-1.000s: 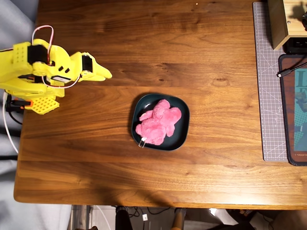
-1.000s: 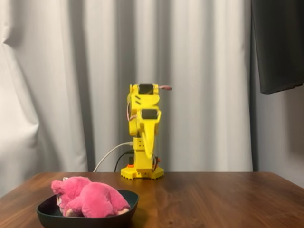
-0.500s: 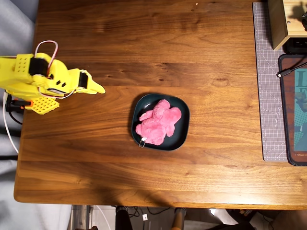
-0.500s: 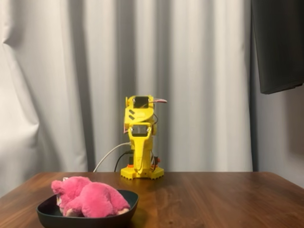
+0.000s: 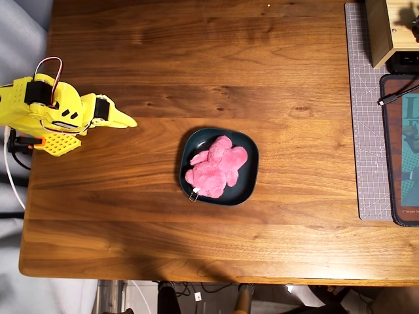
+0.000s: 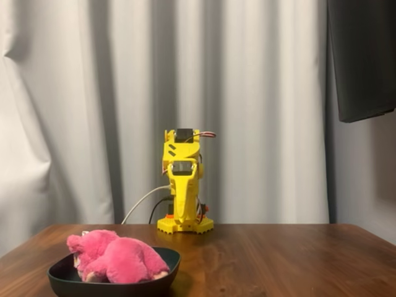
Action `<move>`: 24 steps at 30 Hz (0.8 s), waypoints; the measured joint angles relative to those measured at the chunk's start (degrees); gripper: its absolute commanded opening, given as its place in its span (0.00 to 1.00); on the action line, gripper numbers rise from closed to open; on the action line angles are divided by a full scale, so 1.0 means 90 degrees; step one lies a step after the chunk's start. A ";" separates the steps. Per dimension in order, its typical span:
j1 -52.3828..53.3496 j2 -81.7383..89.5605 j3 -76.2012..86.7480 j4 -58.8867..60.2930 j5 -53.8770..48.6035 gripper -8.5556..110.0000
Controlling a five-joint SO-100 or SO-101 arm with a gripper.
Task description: Grasp a strawberry bear and put it in the bin.
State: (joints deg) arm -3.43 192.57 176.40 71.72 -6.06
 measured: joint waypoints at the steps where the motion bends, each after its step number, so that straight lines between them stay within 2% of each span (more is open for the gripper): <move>1: 0.0000 0.0000 0.0000 0.0000 0.0000 0.07; 24: 0.0078 0.0000 0.0000 0.0000 0.0000 0.07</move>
State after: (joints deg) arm -2.72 192.57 176.40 71.72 -6.06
